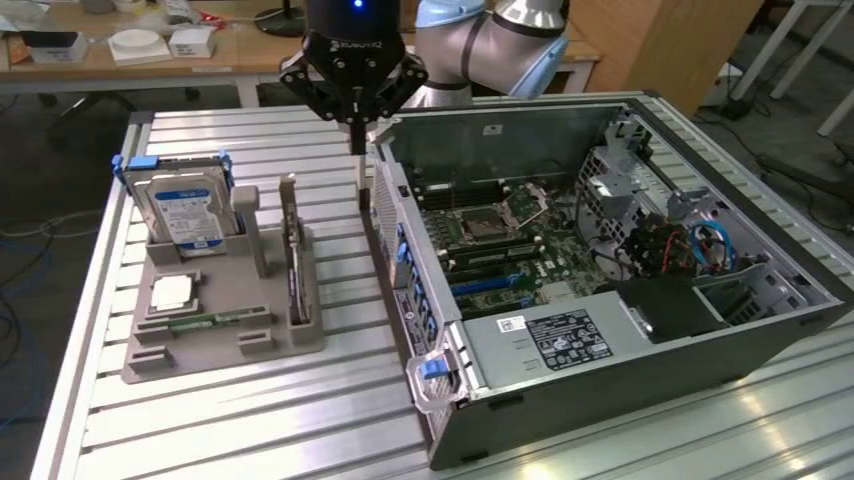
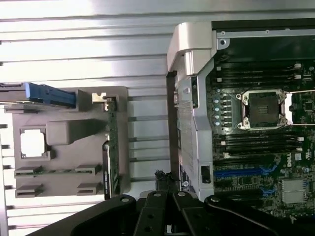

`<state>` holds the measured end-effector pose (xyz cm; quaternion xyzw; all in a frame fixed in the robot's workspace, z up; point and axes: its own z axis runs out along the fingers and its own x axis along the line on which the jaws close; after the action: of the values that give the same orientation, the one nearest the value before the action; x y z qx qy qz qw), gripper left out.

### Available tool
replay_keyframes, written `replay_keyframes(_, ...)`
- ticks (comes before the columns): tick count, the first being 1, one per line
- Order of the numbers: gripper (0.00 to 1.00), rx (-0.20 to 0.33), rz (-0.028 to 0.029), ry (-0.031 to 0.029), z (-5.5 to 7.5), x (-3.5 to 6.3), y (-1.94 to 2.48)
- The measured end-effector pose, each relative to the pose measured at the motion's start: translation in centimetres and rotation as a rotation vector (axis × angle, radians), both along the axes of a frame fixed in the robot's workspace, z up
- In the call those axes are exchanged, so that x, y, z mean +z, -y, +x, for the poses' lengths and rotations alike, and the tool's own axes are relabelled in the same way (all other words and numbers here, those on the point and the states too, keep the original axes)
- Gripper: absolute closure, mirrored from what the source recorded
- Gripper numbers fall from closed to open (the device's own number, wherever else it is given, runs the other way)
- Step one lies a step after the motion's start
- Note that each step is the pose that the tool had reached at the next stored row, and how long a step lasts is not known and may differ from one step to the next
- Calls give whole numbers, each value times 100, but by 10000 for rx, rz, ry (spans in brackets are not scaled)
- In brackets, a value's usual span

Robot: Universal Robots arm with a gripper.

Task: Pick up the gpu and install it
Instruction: 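Reach for the gpu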

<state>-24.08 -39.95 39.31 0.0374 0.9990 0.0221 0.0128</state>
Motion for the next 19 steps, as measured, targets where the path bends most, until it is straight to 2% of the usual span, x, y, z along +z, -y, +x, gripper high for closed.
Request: replay_keyframes(19, 90, 0, -1, -1, -625, -4, 12)
